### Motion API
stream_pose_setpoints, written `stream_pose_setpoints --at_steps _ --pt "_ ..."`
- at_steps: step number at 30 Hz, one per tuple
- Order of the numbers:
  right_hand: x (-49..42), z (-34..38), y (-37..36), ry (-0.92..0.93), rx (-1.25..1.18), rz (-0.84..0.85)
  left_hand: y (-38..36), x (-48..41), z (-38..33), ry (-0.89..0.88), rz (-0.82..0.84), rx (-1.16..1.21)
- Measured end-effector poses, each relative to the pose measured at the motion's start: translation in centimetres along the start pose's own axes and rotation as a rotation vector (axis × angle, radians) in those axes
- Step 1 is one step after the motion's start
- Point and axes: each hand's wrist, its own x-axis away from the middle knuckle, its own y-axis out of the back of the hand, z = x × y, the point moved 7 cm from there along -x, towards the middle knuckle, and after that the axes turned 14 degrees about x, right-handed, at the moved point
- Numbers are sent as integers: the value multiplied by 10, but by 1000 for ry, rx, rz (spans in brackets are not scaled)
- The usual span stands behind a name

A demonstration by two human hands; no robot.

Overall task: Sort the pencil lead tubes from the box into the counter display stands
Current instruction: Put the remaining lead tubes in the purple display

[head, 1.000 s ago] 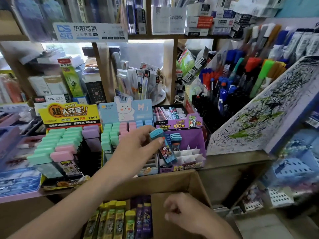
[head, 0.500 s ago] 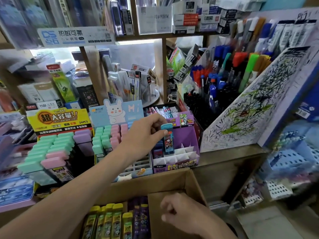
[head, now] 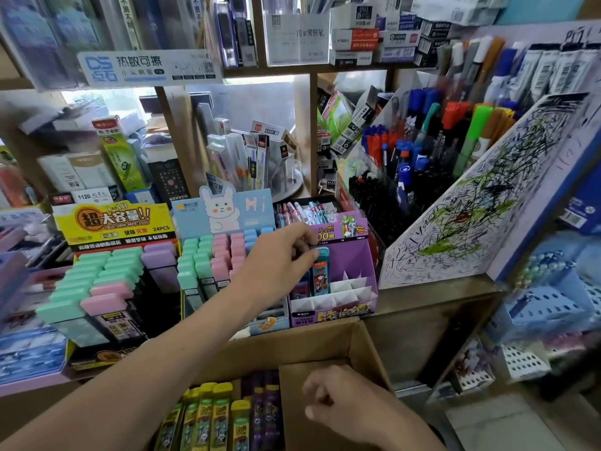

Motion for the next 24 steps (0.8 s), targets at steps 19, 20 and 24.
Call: stream_pose_setpoints --at_steps 19,20,24 --pt "1 1 1 -7 12 -14 -3 -1 5 59 -77 -49" --pt "1 1 0 -8 7 -14 -1 1 4 57 -86 -37" --pt "0 1 1 -25 6 -16 15 19 -5 31 -127 -14"
